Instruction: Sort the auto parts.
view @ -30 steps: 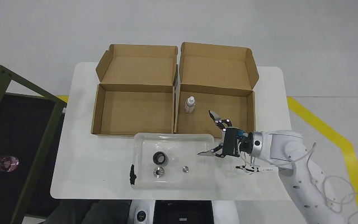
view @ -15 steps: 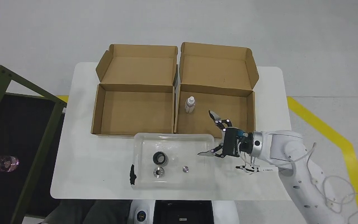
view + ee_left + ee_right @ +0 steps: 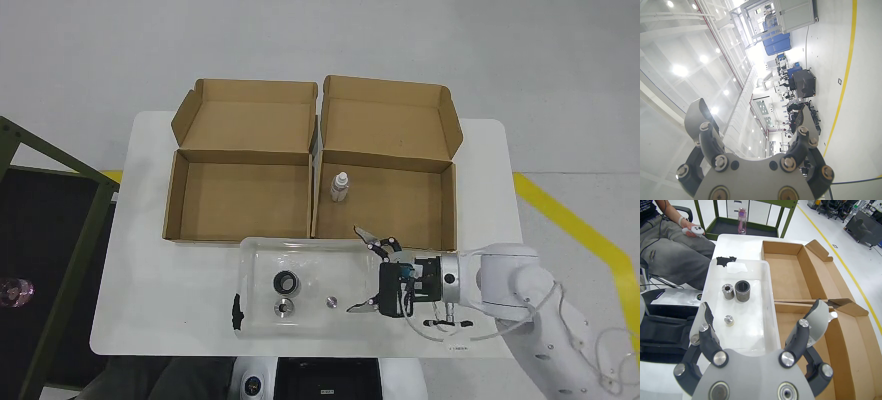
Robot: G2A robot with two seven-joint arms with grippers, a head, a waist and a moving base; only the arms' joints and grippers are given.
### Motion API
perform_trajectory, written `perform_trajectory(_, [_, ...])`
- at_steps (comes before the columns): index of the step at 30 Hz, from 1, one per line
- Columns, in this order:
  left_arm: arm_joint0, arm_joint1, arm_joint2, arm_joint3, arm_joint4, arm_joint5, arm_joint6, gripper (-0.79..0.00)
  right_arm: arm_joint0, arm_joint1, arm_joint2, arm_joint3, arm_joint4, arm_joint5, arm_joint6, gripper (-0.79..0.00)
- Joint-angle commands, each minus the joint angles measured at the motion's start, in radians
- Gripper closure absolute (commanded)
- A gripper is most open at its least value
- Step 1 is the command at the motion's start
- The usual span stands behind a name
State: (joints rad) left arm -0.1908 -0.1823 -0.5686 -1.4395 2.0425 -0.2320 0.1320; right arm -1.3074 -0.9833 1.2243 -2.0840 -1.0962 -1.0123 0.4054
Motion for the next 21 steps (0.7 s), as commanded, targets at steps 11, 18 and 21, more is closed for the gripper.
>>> perform_trajectory(11, [0.0, 0.0, 0.0, 0.0, 0.0, 0.0, 0.0, -0.785, -0.007, 0.001, -0.082, -0.011, -0.074, 0.064, 0.048, -0.785])
perform_trajectory(18, [0.0, 0.0, 0.0, 0.0, 0.0, 0.0, 0.0, -0.785, 0.018, -0.011, -0.161, 0.026, -0.172, 0.102, -0.013, -0.785])
perform_trajectory(21, [0.0, 0.0, 0.0, 0.0, 0.0, 0.0, 0.0, -0.785, 0.033, -0.016, -0.188, 0.047, -0.204, 0.115, -0.027, -0.785])
